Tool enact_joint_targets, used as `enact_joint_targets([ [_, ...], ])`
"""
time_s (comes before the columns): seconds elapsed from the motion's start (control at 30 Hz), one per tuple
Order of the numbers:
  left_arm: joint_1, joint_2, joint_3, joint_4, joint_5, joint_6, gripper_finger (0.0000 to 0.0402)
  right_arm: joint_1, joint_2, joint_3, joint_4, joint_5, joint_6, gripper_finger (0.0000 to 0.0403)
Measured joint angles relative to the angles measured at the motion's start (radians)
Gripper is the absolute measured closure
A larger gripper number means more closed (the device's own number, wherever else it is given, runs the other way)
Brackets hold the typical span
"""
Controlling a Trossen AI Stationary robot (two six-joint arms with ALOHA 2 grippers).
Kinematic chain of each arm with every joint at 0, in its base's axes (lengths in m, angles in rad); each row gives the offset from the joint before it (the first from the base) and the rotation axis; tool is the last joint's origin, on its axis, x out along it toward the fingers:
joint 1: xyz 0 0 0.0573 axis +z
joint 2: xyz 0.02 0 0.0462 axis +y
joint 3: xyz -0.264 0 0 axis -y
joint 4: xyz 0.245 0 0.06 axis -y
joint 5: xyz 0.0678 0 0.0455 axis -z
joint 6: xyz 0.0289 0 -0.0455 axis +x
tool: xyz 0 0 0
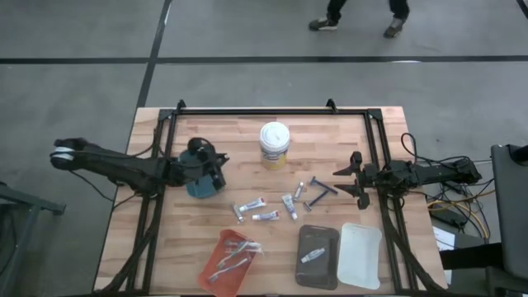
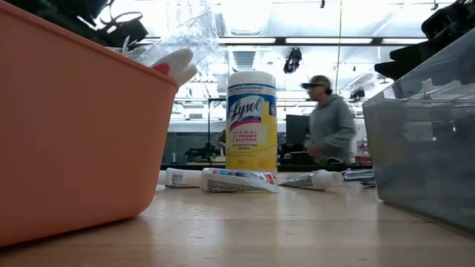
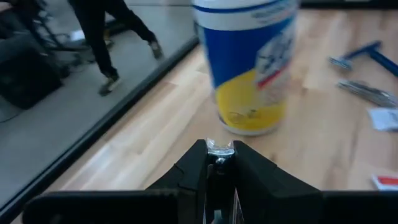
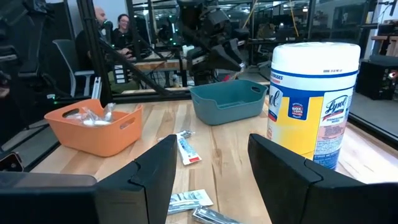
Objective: Pick & Place Travel size toiletries
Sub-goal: Put the silver nail cutter into the blue bin
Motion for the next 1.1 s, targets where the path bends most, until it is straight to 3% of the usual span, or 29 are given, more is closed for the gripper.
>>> enact_joint_targets([
  [0.23,0.034,-0.011,-0.041,0.01,-0.073,-0.014,0.0337,0.0,0.0,0.0,0.0,0.0,0.0,0.0206],
  [1.1,0.274,-0.001,-0.045,-0.213,-0.079,-0.218,0.0337,0.0,0.0,0.0,0.0,0.0,-0.004,0.0207],
])
